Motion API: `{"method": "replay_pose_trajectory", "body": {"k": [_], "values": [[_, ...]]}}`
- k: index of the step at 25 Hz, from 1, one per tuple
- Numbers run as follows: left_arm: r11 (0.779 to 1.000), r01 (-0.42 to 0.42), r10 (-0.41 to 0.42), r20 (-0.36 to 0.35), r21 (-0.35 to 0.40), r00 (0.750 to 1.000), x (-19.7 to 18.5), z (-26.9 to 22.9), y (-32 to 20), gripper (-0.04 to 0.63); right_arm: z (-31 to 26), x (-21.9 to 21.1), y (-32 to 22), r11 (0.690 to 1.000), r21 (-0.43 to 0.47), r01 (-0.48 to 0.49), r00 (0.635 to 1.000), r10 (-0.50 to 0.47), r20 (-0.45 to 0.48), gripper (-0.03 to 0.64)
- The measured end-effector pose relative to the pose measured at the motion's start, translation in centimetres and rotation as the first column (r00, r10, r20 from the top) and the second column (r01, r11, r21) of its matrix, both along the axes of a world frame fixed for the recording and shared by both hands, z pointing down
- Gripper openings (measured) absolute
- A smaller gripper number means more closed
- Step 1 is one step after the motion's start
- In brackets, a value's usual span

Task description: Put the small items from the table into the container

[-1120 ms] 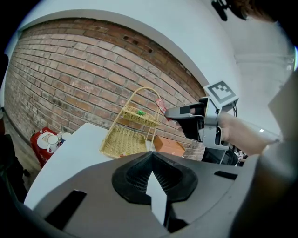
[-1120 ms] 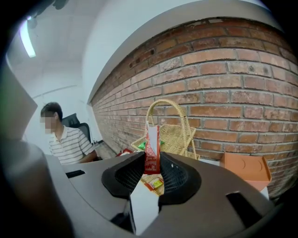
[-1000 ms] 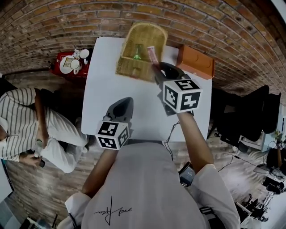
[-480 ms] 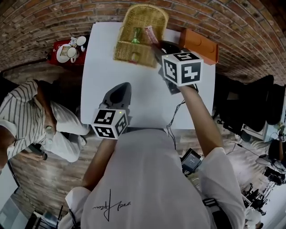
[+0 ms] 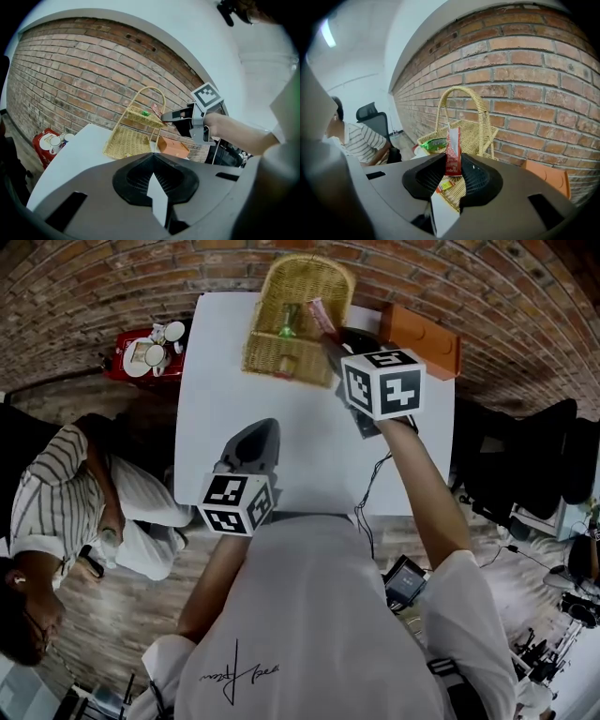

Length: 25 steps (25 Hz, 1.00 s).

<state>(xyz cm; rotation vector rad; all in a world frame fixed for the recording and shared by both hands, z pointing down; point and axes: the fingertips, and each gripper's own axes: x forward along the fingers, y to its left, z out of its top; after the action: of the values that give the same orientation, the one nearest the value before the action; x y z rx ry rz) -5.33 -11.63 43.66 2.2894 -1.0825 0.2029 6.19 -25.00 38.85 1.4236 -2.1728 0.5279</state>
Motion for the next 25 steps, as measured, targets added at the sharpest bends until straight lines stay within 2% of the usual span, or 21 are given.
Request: {"method": "replay_pose_trajectory", "body": {"k": [9, 11, 21, 25], "values": [[1.000, 0.013, -0.013, -0.005, 0.001, 1.000, -0.1, -0.1, 0.3, 0.010, 0.4, -0.5, -0.2, 1.000, -0.011, 0.025, 1.000, -0.026, -0.015, 0.115], [1.000, 0.015, -0.015, -0.006, 0.001, 1.000, -0.2, -0.1, 0.5, 0.011, 0.5, -0.7, 0.1, 0.999, -0.011, 0.031, 0.999, -0.031, -0.009, 0.132], [0.999, 0.024, -0.023, -0.018, 0.025, 1.000, -0.6, -0.8, 0.6, 0.009, -1.8, 0.1, 2.0, 0.997, 0.079, -0.012, 0.999, 0.009, 0.037, 0.143], [0.999, 0.024, -0.023, -0.025, 0.046, 0.999, -1.0, -1.8, 0.7, 0.010, -3.0, -0.1, 4.0, 0.992, 0.123, -0.025, 0.998, 0.017, 0.062, 0.053]]}}
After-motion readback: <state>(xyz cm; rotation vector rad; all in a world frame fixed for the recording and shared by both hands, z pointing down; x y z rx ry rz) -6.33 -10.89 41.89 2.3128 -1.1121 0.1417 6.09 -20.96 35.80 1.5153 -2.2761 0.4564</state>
